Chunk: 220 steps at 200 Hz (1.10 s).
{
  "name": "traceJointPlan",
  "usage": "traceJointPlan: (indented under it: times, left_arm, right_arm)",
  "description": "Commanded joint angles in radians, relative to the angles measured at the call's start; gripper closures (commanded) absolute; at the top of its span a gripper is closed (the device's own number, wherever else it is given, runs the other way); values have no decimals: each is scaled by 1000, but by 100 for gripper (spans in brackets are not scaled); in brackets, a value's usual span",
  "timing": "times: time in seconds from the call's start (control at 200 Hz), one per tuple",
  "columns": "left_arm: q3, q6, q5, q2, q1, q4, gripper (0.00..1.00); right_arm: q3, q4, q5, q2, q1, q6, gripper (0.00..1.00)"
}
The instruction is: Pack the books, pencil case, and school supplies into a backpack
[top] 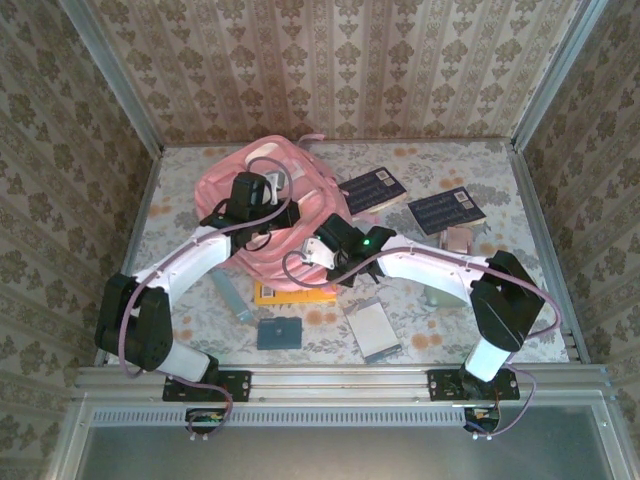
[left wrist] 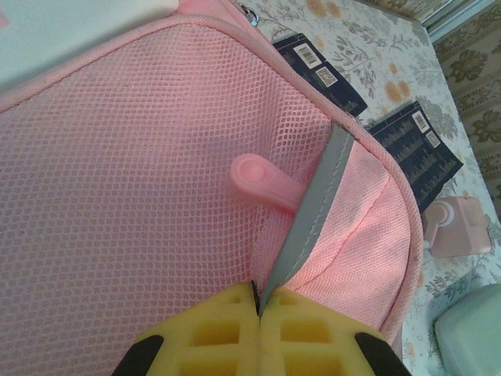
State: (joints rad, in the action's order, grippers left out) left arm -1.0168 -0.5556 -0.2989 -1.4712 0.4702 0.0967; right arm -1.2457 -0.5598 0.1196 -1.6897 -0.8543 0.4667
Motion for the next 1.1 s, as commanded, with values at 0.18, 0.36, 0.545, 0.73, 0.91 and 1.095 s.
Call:
traceJointPlan:
  times: [0.18,0.36,0.545,0.73,0.91,1.095]
  left_arm:
    - [-57,-130,-76,-49,8,-194,100]
    - [-63,-217,-120,-86,11,-267,100]
    - [-59,-327,-122,-114,10,-352,100]
    - [-62,-437,-111,-146,7,-435,100]
    - [-30,-530,-87,-137,7,-532,100]
    - [35,-518,64,1,18,-484,100]
  right_arm:
    - [-33,65,-94,15,-19,-94,100]
    - [-15,107,-77,2,-14,-145,100]
    - [-20,117,-44,-15,-13,-172,100]
    - [-11,136,-57,-26,-23,-190,100]
    - [30,201,-71,2,1,-230,100]
    - [66,261,-141,50,100,-294,100]
